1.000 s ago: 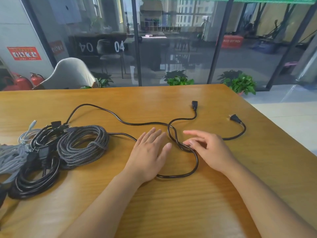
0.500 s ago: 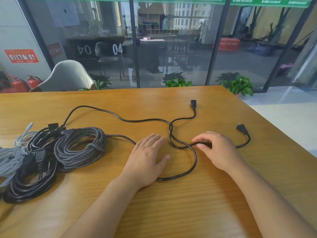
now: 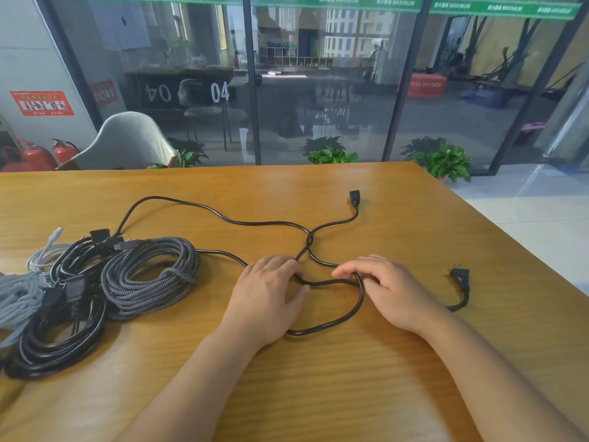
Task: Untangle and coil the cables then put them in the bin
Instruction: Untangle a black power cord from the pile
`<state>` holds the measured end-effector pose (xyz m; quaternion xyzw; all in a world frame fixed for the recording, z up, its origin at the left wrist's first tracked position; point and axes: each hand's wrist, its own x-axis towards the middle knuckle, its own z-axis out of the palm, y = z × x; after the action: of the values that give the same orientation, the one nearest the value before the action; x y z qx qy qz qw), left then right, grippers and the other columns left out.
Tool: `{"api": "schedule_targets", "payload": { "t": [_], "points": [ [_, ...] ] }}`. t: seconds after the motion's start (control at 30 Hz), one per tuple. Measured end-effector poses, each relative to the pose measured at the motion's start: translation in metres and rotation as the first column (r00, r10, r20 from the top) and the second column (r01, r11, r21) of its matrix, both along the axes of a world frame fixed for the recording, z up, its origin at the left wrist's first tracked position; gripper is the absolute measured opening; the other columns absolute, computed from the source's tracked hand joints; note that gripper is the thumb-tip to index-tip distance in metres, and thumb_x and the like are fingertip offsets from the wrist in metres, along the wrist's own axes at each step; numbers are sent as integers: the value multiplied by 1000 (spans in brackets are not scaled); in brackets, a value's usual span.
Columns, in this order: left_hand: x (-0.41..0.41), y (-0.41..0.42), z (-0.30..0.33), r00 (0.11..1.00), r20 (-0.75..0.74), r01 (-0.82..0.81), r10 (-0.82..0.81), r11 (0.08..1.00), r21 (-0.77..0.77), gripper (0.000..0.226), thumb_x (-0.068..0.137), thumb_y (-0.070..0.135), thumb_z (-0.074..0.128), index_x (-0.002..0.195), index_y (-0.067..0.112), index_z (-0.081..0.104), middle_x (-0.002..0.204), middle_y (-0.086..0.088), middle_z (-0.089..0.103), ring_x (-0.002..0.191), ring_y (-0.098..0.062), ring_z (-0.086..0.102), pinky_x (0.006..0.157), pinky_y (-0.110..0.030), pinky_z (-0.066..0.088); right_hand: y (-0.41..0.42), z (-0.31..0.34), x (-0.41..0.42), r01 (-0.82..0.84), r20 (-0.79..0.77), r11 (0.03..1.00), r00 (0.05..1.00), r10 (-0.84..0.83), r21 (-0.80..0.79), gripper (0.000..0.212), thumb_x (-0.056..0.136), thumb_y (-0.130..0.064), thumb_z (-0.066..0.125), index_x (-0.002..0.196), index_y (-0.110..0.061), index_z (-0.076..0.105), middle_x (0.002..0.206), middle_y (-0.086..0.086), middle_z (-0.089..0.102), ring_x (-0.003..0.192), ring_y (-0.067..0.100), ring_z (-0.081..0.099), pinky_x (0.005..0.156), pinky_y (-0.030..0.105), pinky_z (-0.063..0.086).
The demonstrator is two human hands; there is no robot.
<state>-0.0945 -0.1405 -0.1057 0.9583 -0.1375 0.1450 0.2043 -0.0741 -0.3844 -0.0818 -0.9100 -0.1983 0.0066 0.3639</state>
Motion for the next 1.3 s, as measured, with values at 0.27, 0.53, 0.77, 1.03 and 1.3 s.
{"api": "schedule_targets", "payload": {
  "t": [0.27,0.53,0.77,1.03,1.3],
  "points": [
    [6,26,4,963,41,-269,266,959,95,37,104,48,49,130,31,69,137,10,65,145,-25,44,123,-45,23,-9,1,1,28,37,1000,999,-28,-5,16,99,-45,62,110,-47,74,107,-41,60,110,-6,53,97,29,45],
    [3,9,12,992,126,-10,11,1000,-14,34,102,41,57,131,29,69,146,4,60,148,-18,40,124,-43,27,-5,-8,4,11,86,999,996,-8,-36,34,93,-33,72,124,-46,69,114,-28,67,115,-3,55,103,35,48],
    [-8,-25,3,973,6,230,-232,964,-135,21,93,24,71,111,32,77,121,18,71,120,-4,60,120,-36,32,-1,-11,5,-16,121,999,993,20,-32,36,92,-33,70,126,-44,69,120,-32,65,121,-2,54,105,32,46],
    [1,-5,14,998,-5,61,-61,998,30,11,97,25,65,102,32,71,104,17,66,106,-11,56,93,-28,37,-1,-9,5,35,170,996,985,-20,-84,35,93,-32,70,126,-43,70,116,-32,65,119,-2,49,105,31,41],
    [9,30,16,991,33,-131,130,991,24,7,98,26,66,97,29,71,93,16,62,99,-14,56,79,-28,34,-2,-7,7,159,144,987,977,-160,18,41,93,-11,64,125,-35,73,118,-27,66,114,1,58,103,29,46]
  ]
}}
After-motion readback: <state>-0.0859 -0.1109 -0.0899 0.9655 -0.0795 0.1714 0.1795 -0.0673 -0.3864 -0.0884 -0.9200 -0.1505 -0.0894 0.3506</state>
